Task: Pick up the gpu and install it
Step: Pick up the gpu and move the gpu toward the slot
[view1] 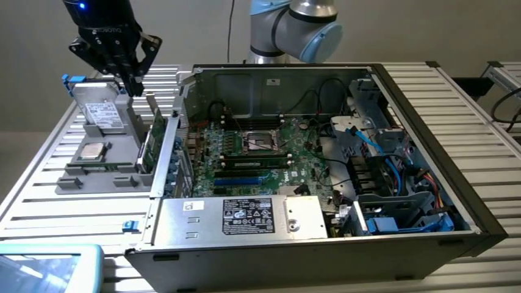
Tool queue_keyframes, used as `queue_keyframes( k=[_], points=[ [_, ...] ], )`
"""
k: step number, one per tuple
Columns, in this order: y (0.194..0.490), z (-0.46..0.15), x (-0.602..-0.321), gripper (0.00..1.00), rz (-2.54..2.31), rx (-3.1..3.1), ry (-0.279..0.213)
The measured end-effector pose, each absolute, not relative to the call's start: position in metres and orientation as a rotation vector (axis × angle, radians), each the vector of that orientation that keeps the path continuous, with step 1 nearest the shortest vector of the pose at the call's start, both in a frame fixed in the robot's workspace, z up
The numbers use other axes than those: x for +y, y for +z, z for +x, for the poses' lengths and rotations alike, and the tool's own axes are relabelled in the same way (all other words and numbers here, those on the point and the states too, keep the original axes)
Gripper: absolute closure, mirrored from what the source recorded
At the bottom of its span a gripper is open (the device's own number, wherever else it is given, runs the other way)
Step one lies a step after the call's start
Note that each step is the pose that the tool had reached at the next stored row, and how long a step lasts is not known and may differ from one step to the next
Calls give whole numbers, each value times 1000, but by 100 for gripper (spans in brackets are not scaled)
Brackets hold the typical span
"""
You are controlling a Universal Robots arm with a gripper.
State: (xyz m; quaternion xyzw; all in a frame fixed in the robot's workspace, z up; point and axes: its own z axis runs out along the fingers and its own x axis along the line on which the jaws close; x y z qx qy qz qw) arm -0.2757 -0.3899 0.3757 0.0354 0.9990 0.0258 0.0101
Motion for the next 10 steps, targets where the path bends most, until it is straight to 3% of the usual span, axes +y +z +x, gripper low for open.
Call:
queue_keyframes(
  k=[1,3,6,7,10],
  points=[
    [376,-276,-390,81,111,3118,81],
    [376,-276,-390,69,111,3118,81],
    [375,-277,-390,63,111,3118,81],
    [374,-279,-390,56,111,3118,80],
    [369,-288,-390,56,110,3118,83]
  ],
)
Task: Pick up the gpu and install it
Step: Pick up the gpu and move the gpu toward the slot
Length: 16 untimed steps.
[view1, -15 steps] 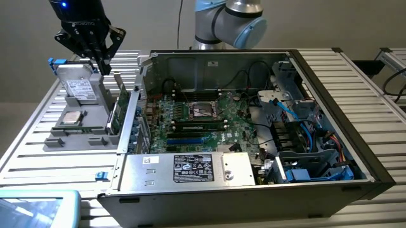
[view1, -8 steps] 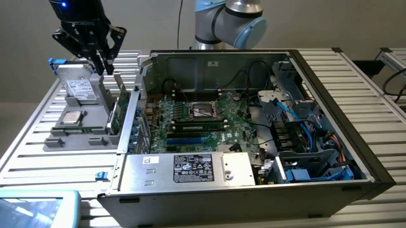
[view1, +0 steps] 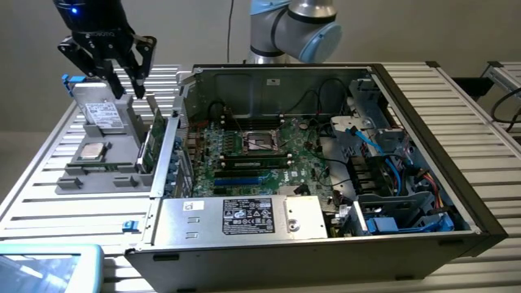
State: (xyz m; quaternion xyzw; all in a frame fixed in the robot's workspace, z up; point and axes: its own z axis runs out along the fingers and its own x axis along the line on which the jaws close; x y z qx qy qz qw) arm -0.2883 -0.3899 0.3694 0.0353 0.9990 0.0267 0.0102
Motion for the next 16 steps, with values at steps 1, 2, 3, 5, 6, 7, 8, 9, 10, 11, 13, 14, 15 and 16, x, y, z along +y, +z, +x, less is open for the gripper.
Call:
queue_keyframes(
  k=[1,2,3,5,6,7,8,9,10,11,13,14,15,16],
  points=[
    [368,-291,-390,56,110,3118,85],
    [366,-293,-390,56,109,3118,87],
    [364,-295,-390,56,108,3118,90],
    [361,-296,-390,56,104,3118,96],
    [359,-297,-390,56,102,3117,98],
    [357,-297,-390,56,99,3118,99],
    [355,-297,-390,56,97,3118,100],
    [353,-297,-390,56,94,3118,100],
    [352,-297,-390,56,93,3118,100],
    [350,-297,-390,56,91,3118,101],
    [346,-297,-390,56,87,3118,102],
    [344,-297,-390,56,86,3118,103],
    [342,-297,-390,56,85,3118,106],
    [341,-297,-390,56,83,3118,111]
  ],
)
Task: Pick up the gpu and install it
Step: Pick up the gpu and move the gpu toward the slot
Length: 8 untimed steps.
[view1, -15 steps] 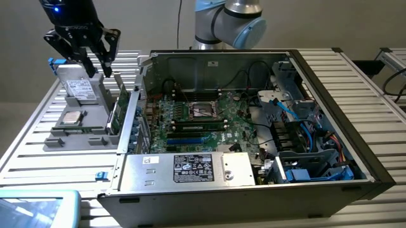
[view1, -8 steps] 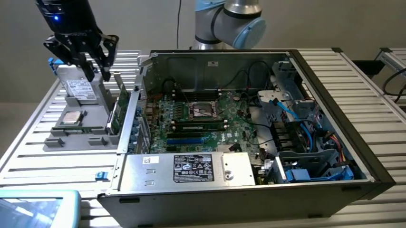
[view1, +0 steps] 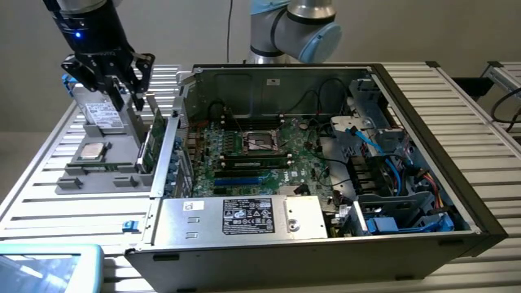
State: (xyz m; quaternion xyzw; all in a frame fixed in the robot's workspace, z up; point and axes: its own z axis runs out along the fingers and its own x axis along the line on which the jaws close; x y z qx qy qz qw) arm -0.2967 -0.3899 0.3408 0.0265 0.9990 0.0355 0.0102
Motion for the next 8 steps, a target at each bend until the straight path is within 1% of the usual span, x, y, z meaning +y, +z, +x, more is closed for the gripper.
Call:
queue_keyframes(
  k=[2,6,8],
  points=[
    [338,-297,-390,56,78,3118,127],
    [335,-297,-392,56,63,3117,177],
    [331,-297,-394,56,53,3117,189]
  ],
)
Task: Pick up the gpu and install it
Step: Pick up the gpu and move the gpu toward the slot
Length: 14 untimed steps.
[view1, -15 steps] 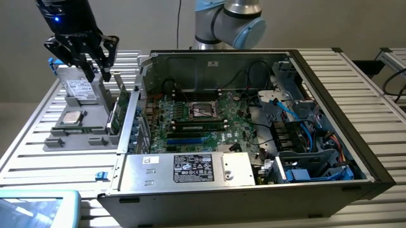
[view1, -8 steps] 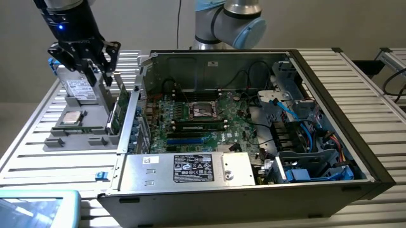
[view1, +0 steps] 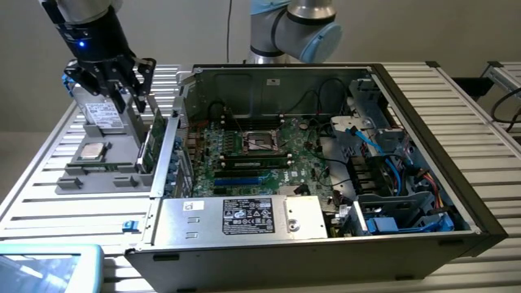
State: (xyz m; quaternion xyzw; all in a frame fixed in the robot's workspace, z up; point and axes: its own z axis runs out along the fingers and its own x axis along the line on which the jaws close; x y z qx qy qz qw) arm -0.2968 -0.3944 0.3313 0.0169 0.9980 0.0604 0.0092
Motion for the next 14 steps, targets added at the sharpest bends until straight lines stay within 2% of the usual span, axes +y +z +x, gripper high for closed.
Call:
queue_keyframes(
  k=[14],
  points=[
    [309,-297,-397,56,27,3120,191]
  ],
)
